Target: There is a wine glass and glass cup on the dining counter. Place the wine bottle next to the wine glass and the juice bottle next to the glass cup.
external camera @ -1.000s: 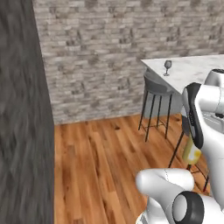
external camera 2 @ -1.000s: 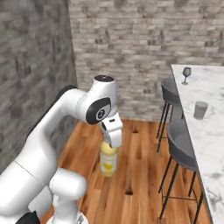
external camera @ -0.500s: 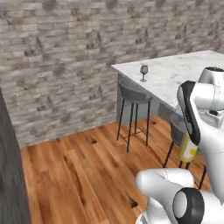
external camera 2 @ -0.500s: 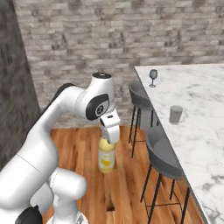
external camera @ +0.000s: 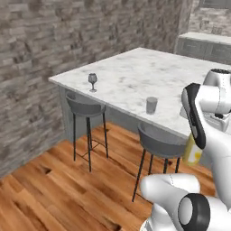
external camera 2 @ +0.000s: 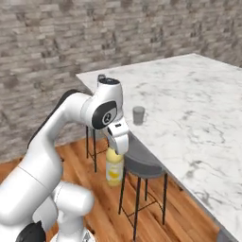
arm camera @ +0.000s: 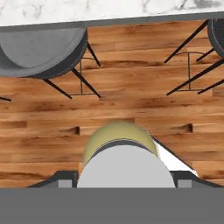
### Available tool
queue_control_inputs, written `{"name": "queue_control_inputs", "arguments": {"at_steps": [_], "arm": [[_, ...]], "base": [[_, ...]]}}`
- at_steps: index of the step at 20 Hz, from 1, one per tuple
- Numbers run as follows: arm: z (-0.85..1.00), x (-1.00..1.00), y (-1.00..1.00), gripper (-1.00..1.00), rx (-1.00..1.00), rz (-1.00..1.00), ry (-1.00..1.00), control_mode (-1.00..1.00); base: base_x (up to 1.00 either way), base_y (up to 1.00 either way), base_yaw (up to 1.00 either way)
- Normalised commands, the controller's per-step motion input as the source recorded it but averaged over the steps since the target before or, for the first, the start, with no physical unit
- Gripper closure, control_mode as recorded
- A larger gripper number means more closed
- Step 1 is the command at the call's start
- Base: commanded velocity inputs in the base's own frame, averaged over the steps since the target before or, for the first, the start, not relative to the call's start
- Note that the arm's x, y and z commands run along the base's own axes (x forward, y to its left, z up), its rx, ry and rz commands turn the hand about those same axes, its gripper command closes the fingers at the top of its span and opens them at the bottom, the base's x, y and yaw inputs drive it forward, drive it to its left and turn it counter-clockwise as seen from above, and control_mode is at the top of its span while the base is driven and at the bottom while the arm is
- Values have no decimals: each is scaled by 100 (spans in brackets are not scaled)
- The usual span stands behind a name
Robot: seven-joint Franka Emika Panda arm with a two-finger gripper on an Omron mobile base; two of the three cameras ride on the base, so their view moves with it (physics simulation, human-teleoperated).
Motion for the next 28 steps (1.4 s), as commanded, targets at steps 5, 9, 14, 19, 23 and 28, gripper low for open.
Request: {"name": "queue_control_inputs", "arguments": {"at_steps": [5, 9, 14, 19, 23, 28], "arm": [[0, 0, 0, 100, 0, 0, 0, 100], [0, 0, 0, 100, 0, 0, 0, 100], [0, 0, 0, 100, 0, 0, 0, 100], [0, 0, 0, 100, 0, 0, 0, 100], [0, 0, 0, 100, 0, 0, 0, 100], [0, 0, 0, 100, 0, 0, 0, 100]], "base": [[44, 27, -62], [47, 36, -46], [57, 36, -14], [62, 32, -3], [61, 4, -9], [42, -1, -21]]}}
